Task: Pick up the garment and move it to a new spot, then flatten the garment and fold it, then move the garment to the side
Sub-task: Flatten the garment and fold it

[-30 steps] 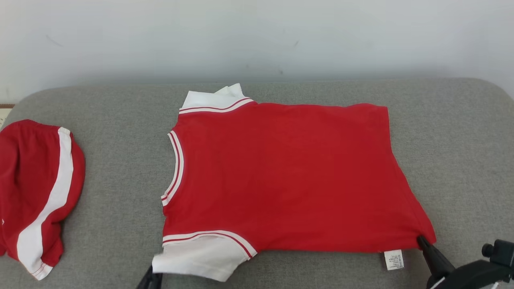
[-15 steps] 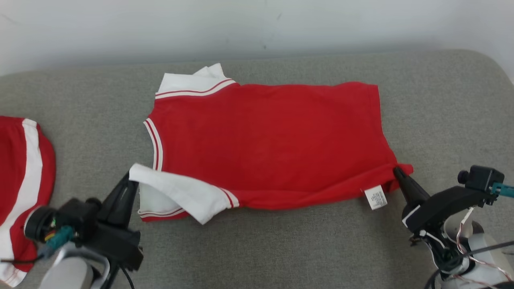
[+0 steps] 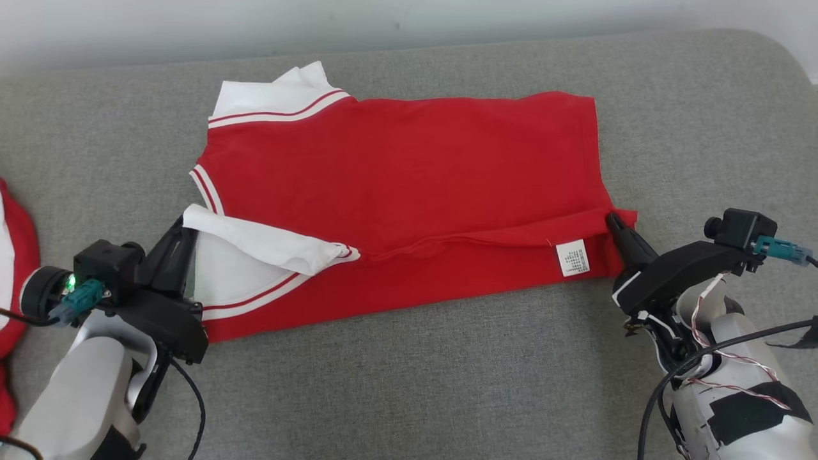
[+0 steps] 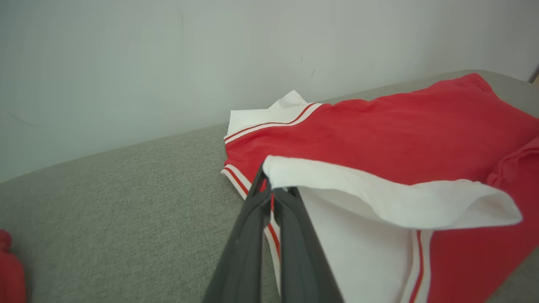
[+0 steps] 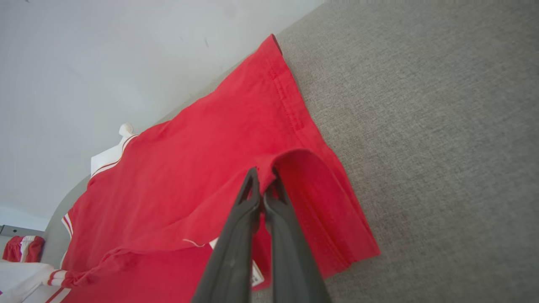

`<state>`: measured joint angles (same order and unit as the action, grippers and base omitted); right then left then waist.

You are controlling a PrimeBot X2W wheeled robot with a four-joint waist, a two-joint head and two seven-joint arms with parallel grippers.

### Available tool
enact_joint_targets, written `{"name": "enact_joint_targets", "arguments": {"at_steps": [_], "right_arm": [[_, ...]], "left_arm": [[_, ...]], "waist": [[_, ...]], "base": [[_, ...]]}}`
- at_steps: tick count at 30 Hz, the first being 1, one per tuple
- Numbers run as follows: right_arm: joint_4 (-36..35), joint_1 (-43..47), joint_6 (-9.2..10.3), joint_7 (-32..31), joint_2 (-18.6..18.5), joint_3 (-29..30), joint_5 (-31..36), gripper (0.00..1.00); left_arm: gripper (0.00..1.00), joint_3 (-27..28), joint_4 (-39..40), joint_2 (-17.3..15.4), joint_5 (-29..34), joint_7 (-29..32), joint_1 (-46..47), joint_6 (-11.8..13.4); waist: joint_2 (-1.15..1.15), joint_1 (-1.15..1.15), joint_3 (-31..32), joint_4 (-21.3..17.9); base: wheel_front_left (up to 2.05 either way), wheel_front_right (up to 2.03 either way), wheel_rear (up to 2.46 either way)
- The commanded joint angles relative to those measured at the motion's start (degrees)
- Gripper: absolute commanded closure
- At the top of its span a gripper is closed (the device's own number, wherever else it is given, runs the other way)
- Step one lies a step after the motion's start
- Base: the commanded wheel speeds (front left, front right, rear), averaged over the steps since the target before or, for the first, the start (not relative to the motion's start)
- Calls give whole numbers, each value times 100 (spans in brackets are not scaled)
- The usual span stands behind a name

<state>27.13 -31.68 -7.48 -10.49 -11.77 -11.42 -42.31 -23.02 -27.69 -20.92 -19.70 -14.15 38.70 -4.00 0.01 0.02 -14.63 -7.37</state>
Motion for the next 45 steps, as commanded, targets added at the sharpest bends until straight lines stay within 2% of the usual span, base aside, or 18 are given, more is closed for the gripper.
{"name": "enact_joint_targets", "arguments": {"at_steps": [1, 5, 13, 20, 24, 33, 45], "right_arm": [[90, -66, -3, 162, 17, -59, -53, 0], [164, -30, -3, 562, -109, -170, -79, 0], [-27, 338, -3, 1158, -389, -340, -95, 0], [-284, 828, -3, 1399, -664, -501, 485, 0], [-316, 1010, -3, 1399, -703, -412, 769, 0], [-38, 927, -3, 1399, -572, -324, 1273, 0], [687, 507, -3, 1607, -430, -454, 1771, 0]], "left_arm": [[0, 7, -168, 37, 33, -64, 94, -17], [0, 70, -284, 144, 98, -114, 27, 42], [0, 455, 322, 332, 203, -112, -580, 176], [0, 890, 1203, 475, 343, -112, -1689, 346], [0, 1002, 1425, 609, 377, -113, -2161, 328], [0, 1099, 1150, 916, 541, -113, -2285, 160], [0, 1362, 520, 1078, 766, -113, -1929, -18]], "waist": [[-1, -2, -26, -23], [-1, -2, 48, 46], [-1, -2, 260, 176], [-1, -2, 369, 194], [-1, -2, 364, 237], [-1, -2, 275, 327], [-1, -2, 79, 245]], "base": [[0, 0, 0], [0, 0, 0], [0, 0, 0], [0, 0, 0], [0, 0, 0], [0, 0, 0], [0, 0, 0]]}}
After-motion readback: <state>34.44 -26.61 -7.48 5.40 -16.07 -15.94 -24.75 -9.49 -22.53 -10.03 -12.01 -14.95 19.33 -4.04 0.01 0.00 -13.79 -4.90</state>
